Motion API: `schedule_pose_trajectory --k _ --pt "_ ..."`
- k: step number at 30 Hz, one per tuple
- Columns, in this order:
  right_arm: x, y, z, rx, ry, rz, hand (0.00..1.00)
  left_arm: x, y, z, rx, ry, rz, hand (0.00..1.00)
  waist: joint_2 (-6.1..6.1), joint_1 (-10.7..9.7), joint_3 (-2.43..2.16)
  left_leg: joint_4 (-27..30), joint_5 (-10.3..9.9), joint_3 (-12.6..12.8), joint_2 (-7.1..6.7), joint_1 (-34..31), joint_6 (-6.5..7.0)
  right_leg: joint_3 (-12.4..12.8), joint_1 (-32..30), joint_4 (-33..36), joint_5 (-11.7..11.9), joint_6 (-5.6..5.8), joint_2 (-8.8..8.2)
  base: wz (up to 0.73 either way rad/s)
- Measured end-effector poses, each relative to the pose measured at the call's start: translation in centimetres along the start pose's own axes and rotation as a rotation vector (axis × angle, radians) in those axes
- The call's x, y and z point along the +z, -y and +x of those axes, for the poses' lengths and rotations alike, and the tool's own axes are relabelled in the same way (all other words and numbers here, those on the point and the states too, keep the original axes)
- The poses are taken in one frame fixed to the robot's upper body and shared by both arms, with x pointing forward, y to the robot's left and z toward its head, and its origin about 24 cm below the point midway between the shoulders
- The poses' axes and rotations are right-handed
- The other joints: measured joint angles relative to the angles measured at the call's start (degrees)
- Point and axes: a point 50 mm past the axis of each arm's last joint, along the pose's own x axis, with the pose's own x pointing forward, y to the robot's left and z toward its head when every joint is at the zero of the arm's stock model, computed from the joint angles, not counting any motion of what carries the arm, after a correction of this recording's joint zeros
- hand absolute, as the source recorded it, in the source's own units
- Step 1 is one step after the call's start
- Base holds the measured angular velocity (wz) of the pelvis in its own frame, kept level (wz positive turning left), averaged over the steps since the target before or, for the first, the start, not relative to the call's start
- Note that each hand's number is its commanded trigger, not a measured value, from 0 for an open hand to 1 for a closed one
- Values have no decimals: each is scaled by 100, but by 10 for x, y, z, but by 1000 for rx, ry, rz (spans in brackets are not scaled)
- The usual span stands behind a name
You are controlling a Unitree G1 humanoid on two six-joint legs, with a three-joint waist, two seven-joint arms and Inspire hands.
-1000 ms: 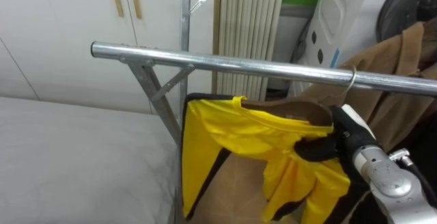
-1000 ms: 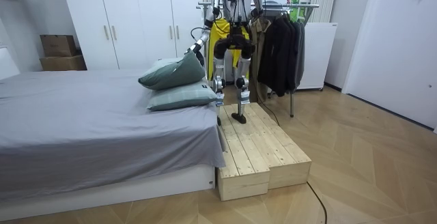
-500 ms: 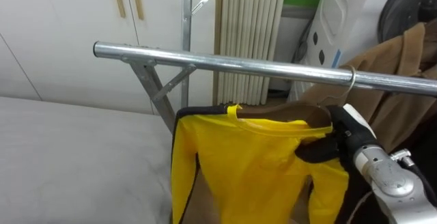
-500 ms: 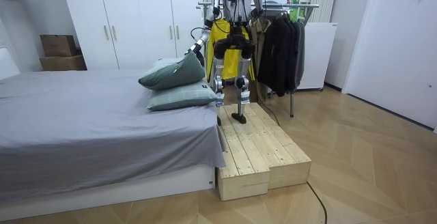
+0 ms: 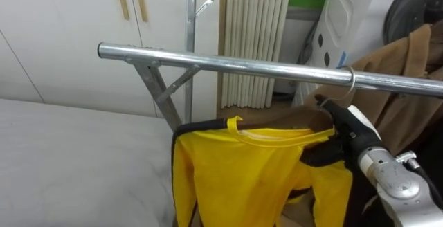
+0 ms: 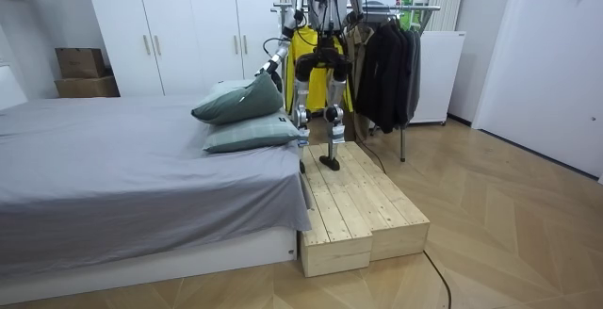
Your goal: Hang clothes
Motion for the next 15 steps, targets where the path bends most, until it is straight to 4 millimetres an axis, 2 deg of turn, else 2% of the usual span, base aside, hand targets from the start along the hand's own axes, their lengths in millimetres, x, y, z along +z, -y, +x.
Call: schedule_pose_trajectory --k 4,7,11,15 --pt "0 -1 0 7 3 32 0 0 0 0 -1 -1 0 0 -1 1 0 0 0 43 2 11 0 43 1 3 3 4 9 -3" --pt "0 -1 0 14 8 77 0 -3 0 1 -1 -6 3 0 0 1 0 0 0 172 15 50 -1 67 5 9 6 6 7 -11" --pt "2 -1 0 19 27 223 0 -7 1 1 -2 -16 8 0 1 -118 0 0 0 308 26 55 0 96 4 8 3 10 13 -1" --pt "-1 -4 -1 8 23 300 0 -10 1 1 -2 -23 11 0 27 -129 10 0 0 331 26 126 0 106 84 -9 8 1 8 -1"
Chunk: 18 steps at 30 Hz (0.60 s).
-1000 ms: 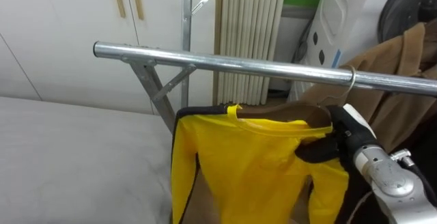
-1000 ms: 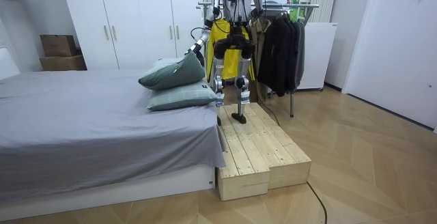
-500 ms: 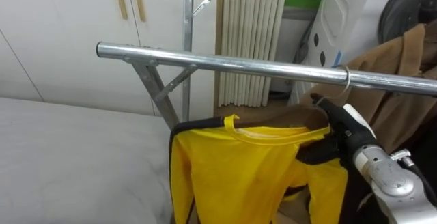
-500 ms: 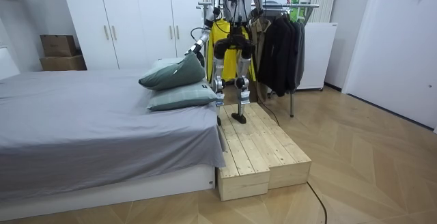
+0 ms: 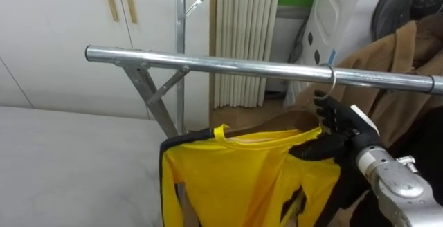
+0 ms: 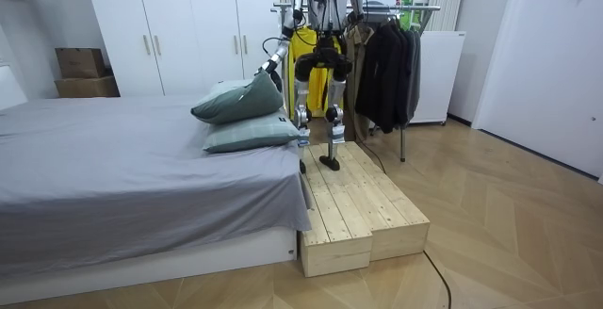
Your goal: Hang clothes
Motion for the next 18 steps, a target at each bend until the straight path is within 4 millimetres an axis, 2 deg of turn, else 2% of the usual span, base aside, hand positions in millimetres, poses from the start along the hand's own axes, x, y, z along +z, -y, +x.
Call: schedule_pose_trajectory --k 7,10,13,18 --pt "-10 -4 -8 20 -12 101 0 -8 2 1 -12 -19 11 0 84 -98 -5 2 0 -32 -9 28 0 48 58 -29 -3 4 0 1" --pt "-22 -6 -14 49 -35 202 0 -8 2 1 -14 -20 13 0 98 -140 1 1 -1 4 -3 42 -1 -56 54 -28 -6 8 -27 2" --pt "-38 -4 -22 69 -76 268 0 -8 3 1 -33 -20 13 0 147 -172 4 -2 -2 34 -2 27 -1 38 67 -33 -47 62 0 3" --pt "-56 -3 -28 82 -135 318 0 -10 4 1 -52 -23 14 0 201 -180 4 -2 -2 35 -13 43 -1 76 88 -60 -19 50 -11 -2"
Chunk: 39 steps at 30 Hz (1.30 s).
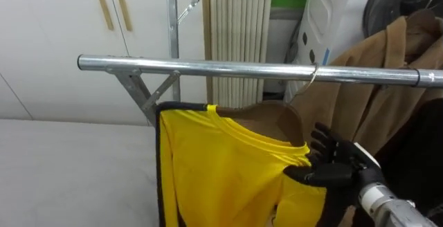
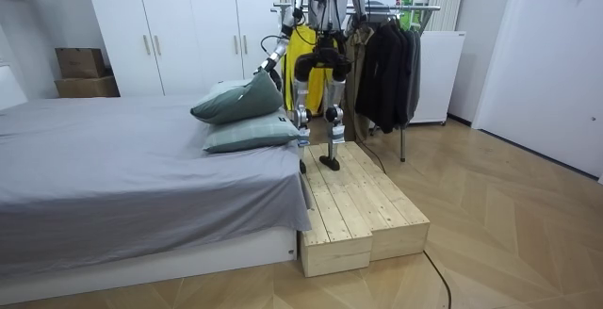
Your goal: Hang clothes
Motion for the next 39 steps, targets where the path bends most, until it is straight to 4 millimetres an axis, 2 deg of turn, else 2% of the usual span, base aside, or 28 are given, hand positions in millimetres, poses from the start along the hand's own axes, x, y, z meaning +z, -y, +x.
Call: schedule_pose_trajectory --k 8,22,31,39 --pt "-6 1 -1 25 -10 6 0 -1 0 0 -3 -2 1 0 -22 -2 1 -1 0 0 -1 2 0 -2 8 -3 -17 28 -1 0" --pt "-30 7 -6 20 -83 33 0 -6 -1 2 -17 -20 -5 0 -93 -33 6 -4 -1 1 -11 25 1 139 24 -35 -16 27 9 -4" --pt "-50 11 -18 -1 -134 37 0 -9 -1 2 -18 -27 -3 0 -71 -37 9 -33 -2 -15 -14 54 3 172 50 -113 20 -2 -3 -1" --pt "-73 12 -29 -19 -200 27 0 -12 1 2 -25 -39 0 0 -19 -37 18 -33 -1 -93 -13 81 3 312 49 -110 20 -2 24 -8"
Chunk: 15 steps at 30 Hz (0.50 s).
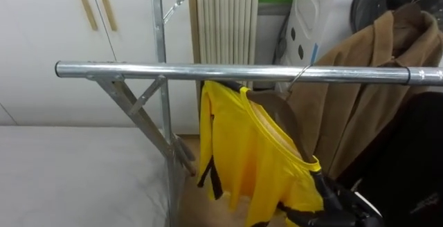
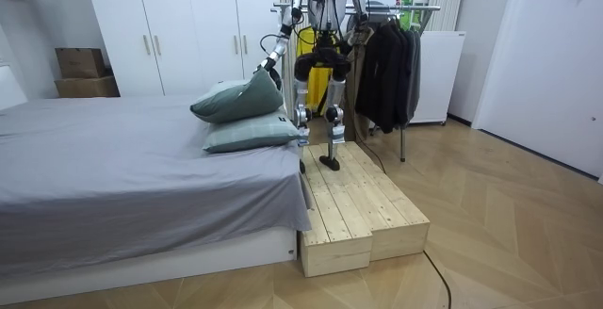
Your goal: Hang clothes
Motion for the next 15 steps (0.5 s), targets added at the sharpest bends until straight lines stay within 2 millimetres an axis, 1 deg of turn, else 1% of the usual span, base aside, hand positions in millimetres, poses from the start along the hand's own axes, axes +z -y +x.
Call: schedule_pose_trajectory --k 5,11,13,15 --pt "-12 -3 -3 8 -46 -42 0 -1 0 0 -1 -3 2 0 5 -8 3 -1 0 34 -5 10 0 16 -10 -1 4 -6 -2 -3" --pt "-15 -3 -5 14 -50 -48 0 -1 0 0 -1 -3 2 0 20 -73 7 -1 0 35 0 2 0 10 -10 -1 -3 6 4 0" --pt "-24 -1 -8 5 -67 -41 0 -1 0 0 0 -3 2 0 20 -100 6 -1 0 47 1 3 0 1 -11 -1 -4 7 0 0" --pt "-42 1 -15 -11 -128 -50 0 -1 0 0 0 -3 3 0 24 -117 5 -1 0 175 11 6 0 -62 -32 15 -9 15 -14 0"
